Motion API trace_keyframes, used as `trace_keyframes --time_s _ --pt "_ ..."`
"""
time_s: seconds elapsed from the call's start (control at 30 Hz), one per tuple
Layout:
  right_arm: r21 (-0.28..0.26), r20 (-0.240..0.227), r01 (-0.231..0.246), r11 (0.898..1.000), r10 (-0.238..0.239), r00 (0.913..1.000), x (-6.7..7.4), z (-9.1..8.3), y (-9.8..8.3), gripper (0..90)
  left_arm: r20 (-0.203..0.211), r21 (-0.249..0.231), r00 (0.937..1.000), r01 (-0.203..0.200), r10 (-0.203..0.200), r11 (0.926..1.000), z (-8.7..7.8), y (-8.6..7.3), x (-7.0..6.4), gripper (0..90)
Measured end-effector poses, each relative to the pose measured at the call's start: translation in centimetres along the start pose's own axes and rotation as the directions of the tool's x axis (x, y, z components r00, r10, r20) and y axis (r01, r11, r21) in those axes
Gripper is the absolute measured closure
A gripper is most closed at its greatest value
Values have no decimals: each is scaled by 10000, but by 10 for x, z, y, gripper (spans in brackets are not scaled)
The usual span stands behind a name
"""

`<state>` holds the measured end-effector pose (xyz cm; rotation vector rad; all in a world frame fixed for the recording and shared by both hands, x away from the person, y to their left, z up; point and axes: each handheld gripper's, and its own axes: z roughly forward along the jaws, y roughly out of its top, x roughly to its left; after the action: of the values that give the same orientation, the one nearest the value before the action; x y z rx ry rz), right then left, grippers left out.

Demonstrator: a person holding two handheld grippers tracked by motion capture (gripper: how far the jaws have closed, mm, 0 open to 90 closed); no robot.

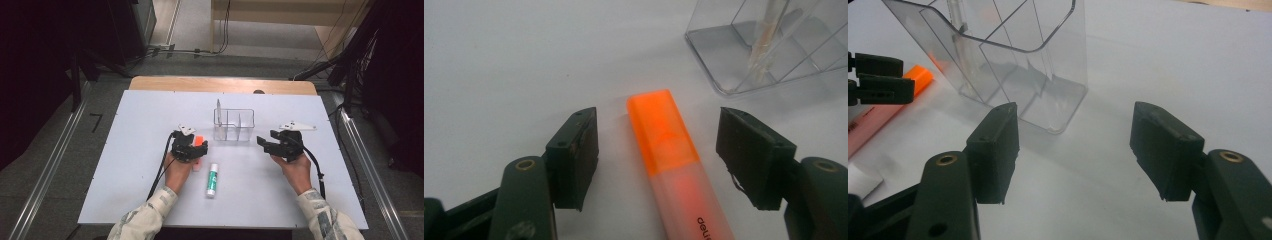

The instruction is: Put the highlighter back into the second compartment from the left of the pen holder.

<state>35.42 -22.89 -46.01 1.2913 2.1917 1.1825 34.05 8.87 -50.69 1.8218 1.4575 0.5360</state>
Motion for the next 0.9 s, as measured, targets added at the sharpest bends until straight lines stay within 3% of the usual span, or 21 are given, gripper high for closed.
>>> trace_keyframes --time_s 0.17,0.37,0.57,0.77,0.9 --pt "-9 2 1 10000 -1 10000 0 0 0 347 -139 148 9993 -337 339 9993 3 -1 -5 402" --pt "6 1 5 10000 -5 10000 0 0 0 348 -104 186 9994 -328 330 9993 2 0 -6 512" --pt "0 7 -3 10000 3 10000 0 1 0 349 -113 330 9983 -571 575 9978 2 0 -9 586" --pt "32 -7 32 10000 -32 10000 0 1 -1 351 -148 409 9974 -698 704 9967 2 1 -10 609" --pt "61 -35 2 10000 -2 10000 0 2 -1 351 -372 435 9932 -1090 1107 9931 3 0 -13 642"
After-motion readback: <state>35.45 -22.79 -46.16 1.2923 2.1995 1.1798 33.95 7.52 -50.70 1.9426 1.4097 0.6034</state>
